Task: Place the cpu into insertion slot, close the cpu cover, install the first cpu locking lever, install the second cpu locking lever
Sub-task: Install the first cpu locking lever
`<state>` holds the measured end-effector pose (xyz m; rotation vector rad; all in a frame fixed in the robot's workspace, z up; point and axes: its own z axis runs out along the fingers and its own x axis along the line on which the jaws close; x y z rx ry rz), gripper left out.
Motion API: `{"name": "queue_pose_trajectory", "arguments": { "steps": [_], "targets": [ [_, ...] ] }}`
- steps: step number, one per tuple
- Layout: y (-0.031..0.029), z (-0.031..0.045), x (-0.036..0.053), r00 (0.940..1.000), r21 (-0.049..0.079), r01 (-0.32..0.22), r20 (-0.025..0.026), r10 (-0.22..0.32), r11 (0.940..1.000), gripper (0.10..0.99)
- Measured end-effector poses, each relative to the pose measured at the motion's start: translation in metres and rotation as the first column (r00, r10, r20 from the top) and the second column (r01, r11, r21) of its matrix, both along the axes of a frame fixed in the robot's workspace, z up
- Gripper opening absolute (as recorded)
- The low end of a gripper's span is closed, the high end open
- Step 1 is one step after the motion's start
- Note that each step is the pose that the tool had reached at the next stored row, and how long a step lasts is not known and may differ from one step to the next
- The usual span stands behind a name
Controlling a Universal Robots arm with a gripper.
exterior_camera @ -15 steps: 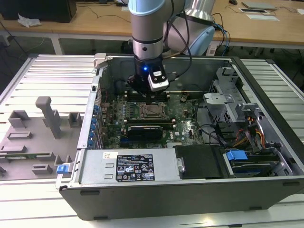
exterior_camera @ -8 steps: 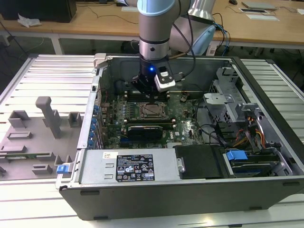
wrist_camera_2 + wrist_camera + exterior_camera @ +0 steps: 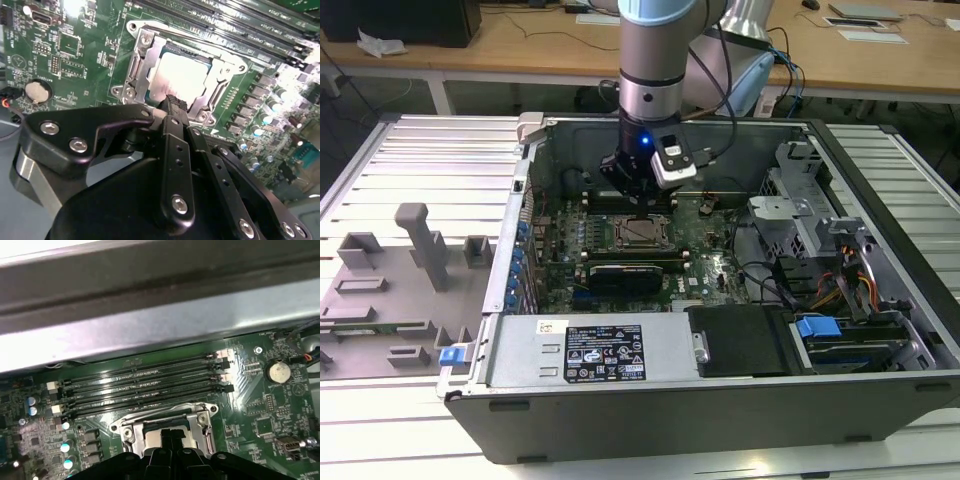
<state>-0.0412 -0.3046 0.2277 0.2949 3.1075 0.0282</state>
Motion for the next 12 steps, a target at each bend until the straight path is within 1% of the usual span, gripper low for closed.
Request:
{"name": "queue_pose_trajectory", "arguments": {
  "steps": [6, 8, 10, 12],
  "targets": [
    [0.0000, 0.0146, 0.0000, 1.0000, -0.001, -0.001, -0.0001, 0.001, 1.0000, 0.106],
    [0.0001, 0.0154, 0.0000, 1.0000, -0.001, -0.002, 0.0001, 0.002, 1.0000, 0.106],
    [-0.0001, 0.0155, 0.0000, 1.0000, -0.006, -0.007, 0.0000, 0.007, 1.0000, 0.106],
    [-0.0002, 0.0155, 0.0000, 0.9996, -0.016, -0.027, -0.0017, 0.027, 0.9995, 0.106]
  ]
}}
